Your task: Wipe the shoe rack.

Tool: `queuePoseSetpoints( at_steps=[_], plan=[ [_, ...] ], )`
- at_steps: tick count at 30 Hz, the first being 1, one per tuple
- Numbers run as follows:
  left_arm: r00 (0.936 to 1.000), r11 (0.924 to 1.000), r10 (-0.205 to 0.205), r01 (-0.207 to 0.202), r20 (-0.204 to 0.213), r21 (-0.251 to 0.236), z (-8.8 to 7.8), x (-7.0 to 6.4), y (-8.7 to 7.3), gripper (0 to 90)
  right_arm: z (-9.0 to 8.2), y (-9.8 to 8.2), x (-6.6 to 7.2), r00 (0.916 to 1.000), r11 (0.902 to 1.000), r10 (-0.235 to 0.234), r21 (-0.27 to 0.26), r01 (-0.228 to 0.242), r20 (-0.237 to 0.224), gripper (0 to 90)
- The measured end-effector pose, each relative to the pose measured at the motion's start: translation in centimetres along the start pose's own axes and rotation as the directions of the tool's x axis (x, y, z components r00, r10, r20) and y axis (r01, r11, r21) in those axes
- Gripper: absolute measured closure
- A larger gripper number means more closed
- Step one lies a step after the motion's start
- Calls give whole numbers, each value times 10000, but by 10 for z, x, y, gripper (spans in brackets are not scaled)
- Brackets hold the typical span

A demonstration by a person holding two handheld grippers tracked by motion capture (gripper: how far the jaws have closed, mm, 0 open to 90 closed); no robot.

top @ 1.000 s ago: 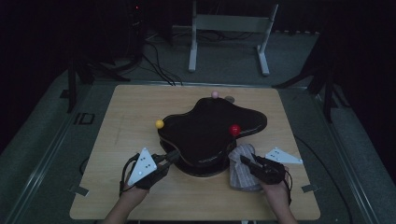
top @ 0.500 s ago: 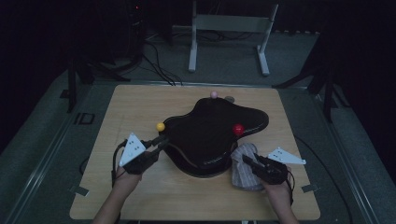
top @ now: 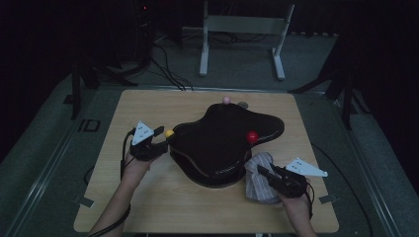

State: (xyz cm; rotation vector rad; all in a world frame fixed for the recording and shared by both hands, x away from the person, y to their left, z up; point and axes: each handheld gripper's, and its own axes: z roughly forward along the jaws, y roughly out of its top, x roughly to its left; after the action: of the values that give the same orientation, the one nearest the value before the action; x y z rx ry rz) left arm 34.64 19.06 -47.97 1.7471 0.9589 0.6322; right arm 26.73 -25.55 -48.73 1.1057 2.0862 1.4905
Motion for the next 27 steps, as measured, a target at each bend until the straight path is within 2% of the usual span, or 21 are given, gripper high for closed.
queuePoseSetpoints(
  at_steps=[3,5,6,8,13,16,22,27],
  plan=[
    [9995,9994,298,-296,-75,177,5,0,0,502,-2,-1,3,9999,10000,-48,-17,48,-90,704],
    [9994,9993,349,-348,-50,129,7,0,0,518,-4,0,6,9998,10000,-80,-55,79,-190,704],
    [9995,9995,308,-309,105,47,8,-1,0,539,-5,1,7,9997,9999,-122,-83,120,-209,704],
    [9990,9991,426,-426,127,33,10,-1,0,590,-7,3,9,9994,9997,-96,-212,89,-325,704],
    [9992,9993,379,-379,139,-27,9,-2,-1,600,-12,12,15,9982,9983,-249,-535,220,-543,705],
    [9988,9989,473,-473,96,47,7,-3,-1,602,-12,21,20,9962,9959,-585,-732,536,-651,704],
    [9989,9989,464,-465,107,69,-2,-7,-4,602,-9,37,20,9945,9919,-818,-1023,749,-654,702],
    [9987,9987,496,-497,60,147,-6,-9,-5,602,-1,43,18,9932,9918,-957,-912,895,-664,672]
  ],
)
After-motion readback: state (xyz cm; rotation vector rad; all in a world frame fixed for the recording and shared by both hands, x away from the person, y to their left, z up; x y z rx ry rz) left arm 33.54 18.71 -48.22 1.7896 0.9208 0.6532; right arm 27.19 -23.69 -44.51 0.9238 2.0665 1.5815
